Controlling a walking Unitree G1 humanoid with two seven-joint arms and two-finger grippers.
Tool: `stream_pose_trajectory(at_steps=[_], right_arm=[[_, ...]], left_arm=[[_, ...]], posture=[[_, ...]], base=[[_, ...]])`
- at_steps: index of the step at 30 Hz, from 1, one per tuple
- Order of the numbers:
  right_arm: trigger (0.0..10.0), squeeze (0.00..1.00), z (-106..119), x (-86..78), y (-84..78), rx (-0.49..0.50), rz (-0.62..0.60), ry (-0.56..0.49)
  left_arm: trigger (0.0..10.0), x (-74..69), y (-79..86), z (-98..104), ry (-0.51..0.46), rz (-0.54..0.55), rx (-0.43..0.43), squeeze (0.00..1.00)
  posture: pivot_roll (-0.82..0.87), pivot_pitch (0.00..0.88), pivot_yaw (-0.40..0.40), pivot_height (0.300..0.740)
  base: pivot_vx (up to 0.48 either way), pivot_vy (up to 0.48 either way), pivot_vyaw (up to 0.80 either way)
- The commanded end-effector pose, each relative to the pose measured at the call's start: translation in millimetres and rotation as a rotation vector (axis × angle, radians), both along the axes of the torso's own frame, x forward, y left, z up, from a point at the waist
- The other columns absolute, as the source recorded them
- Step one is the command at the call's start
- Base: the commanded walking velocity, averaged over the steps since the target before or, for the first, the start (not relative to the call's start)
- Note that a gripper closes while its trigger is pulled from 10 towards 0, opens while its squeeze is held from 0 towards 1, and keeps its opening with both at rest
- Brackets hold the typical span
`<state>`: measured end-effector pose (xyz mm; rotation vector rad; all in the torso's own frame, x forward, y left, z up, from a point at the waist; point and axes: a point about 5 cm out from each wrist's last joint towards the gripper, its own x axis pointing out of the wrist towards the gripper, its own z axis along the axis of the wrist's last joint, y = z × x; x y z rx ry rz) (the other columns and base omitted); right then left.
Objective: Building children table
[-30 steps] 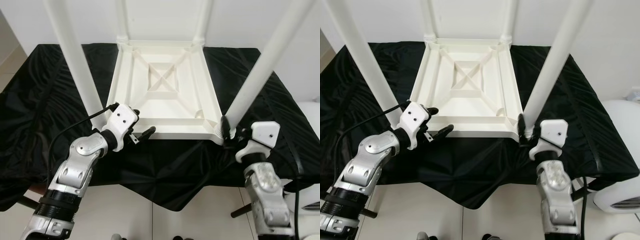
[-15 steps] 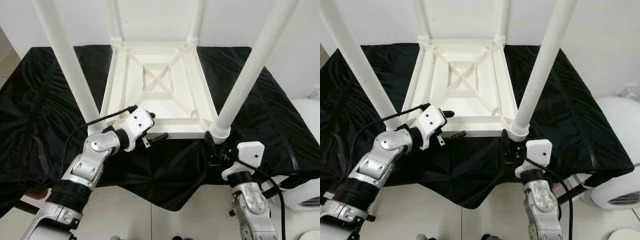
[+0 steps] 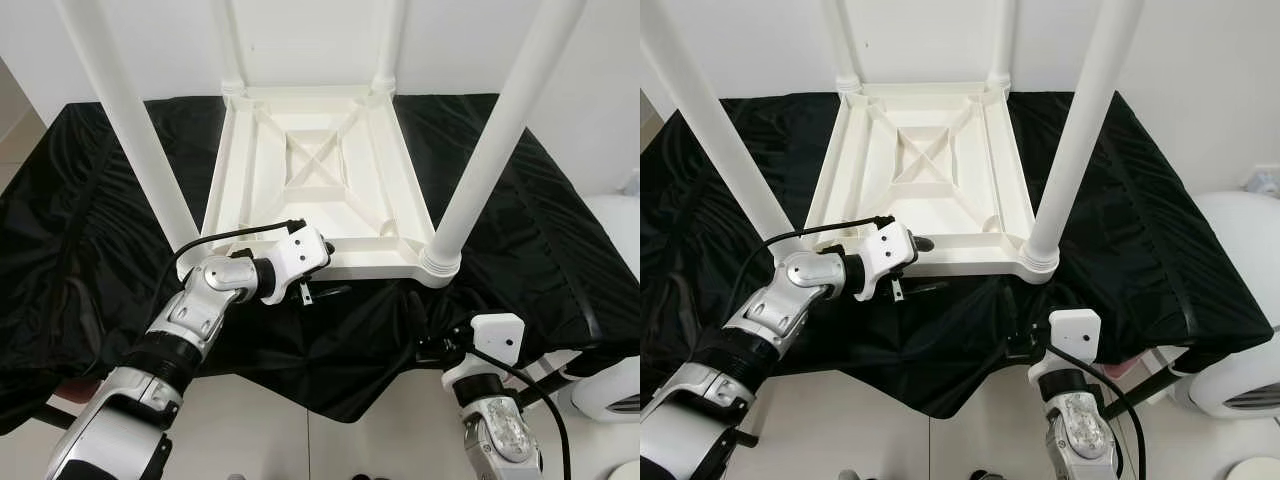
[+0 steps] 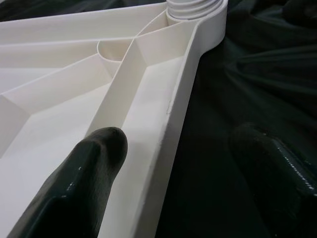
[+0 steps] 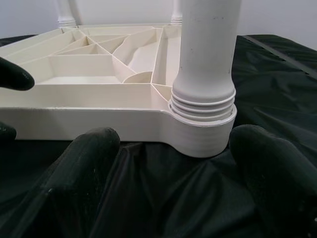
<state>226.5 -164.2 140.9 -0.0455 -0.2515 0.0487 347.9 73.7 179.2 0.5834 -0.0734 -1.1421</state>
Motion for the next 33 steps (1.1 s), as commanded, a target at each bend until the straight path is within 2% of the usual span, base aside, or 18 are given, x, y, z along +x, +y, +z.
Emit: stream_pose_trajectory(at_steps=[1, 5, 9, 22, 24, 33], right_arm=[[10.0, 0.0, 0, -2.5, 1.3, -0.005, -0.004, -0.004], [10.0, 0.0, 0, -4.2, 1.1, -0.012, -0.007, -0.007], [10.0, 0.0, -1, -7.9, 1.6, -0.02, -0.012, -0.002], [10.0, 0.0, -3, -12.7, 2.8, -0.027, -0.026, 0.006], [10.0, 0.0, -3, -13.7, 3.0, -0.029, -0.032, 0.005], [10.0, 0.0, -4, -15.7, 4.0, -0.029, -0.041, 0.008]], left_arm=[[10.0, 1.0, 0.1, -5, 0.019, -0.015, 0.025, 0.0], [10.0, 3.3, -0.8, -8, 0.051, -0.026, 0.031, 0.0], [10.0, 11.3, -2.7, -11, 0.134, -0.017, 0.033, 0.0], [10.0, 17.0, -13.2, -10, 0.174, -0.059, 0.08, 0.0], [10.0, 17.9, -17.1, -11, 0.2, -0.084, 0.121, 0.0], [10.0, 20.5, -21.4, -12, 0.241, -0.089, 0.17, 0.0]], posture=[[-0.15, 0.144, 0.081, 0.74], [-0.16, 0.143, 0.087, 0.74], [-0.17, 0.144, 0.096, 0.74], [-0.19, 0.143, 0.11, 0.74], [-0.18, 0.146, 0.116, 0.74], [-0.18, 0.157, 0.126, 0.74]], base=[[0.0, 0.0, 0.0], [0.0, 0.0, 0.0], [0.0, 0.0, 0.0], [0.0, 0.0, 0.0], [0.0, 0.0, 0.0], [0.0, 0.0, 0.0]])
